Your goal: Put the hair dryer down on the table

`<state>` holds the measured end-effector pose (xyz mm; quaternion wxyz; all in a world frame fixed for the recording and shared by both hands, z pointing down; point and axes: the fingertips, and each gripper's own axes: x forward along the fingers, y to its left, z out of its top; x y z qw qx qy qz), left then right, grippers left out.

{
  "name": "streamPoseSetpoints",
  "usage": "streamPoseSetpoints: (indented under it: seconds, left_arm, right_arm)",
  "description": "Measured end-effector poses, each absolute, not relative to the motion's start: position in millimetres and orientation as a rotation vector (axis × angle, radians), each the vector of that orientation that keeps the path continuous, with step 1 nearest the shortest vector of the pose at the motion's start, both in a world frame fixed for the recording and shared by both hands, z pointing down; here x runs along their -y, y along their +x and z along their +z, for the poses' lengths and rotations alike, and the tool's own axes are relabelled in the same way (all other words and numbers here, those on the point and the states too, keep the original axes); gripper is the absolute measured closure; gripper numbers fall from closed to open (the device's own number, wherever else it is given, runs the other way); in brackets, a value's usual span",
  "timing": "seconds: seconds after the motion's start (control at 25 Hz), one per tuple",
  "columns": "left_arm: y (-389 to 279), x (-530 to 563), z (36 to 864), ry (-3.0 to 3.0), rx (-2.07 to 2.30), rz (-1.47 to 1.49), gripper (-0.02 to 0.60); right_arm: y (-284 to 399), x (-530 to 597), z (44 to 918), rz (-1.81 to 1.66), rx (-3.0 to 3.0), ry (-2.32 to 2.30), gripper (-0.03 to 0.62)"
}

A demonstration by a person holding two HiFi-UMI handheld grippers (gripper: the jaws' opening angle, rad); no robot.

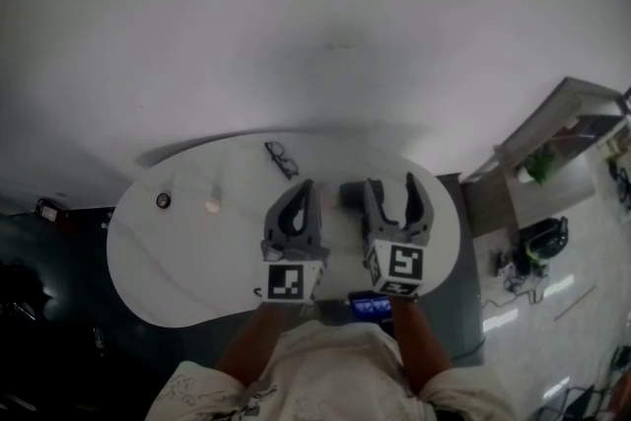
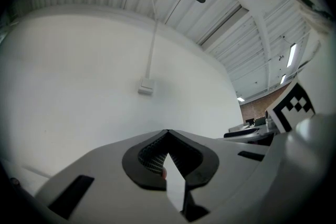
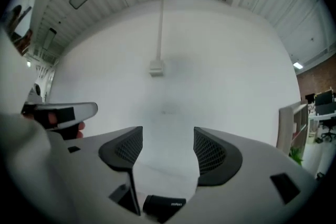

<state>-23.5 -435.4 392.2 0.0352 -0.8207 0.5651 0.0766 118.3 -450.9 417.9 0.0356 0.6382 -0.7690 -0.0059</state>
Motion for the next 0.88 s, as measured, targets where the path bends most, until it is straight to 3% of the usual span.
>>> streamPoseSetpoints:
  seconds: [0.32,0.52,0.68,0.88]
  left_arm:
    - [-19,437,389,-2.530,-1.728,0.246,0.584]
    - [-17,436,391,-2.539,-1.724,0.228,0.584]
    - [-15,437,392,-2.546,-1.722,0.232,0.584]
    - [-12,436,391,-2.542,-1.714,0.237,0.584]
  right_arm:
    - [111,442,382,-0.205,2.402,1.964,0.295]
    - [112,439,386,-0.172,2.415,1.960,0.424]
    - [112,439,385,-0.177,2.428,1.951,0.588]
    - [103,439,388,-0.182,2.425,1.901,0.589]
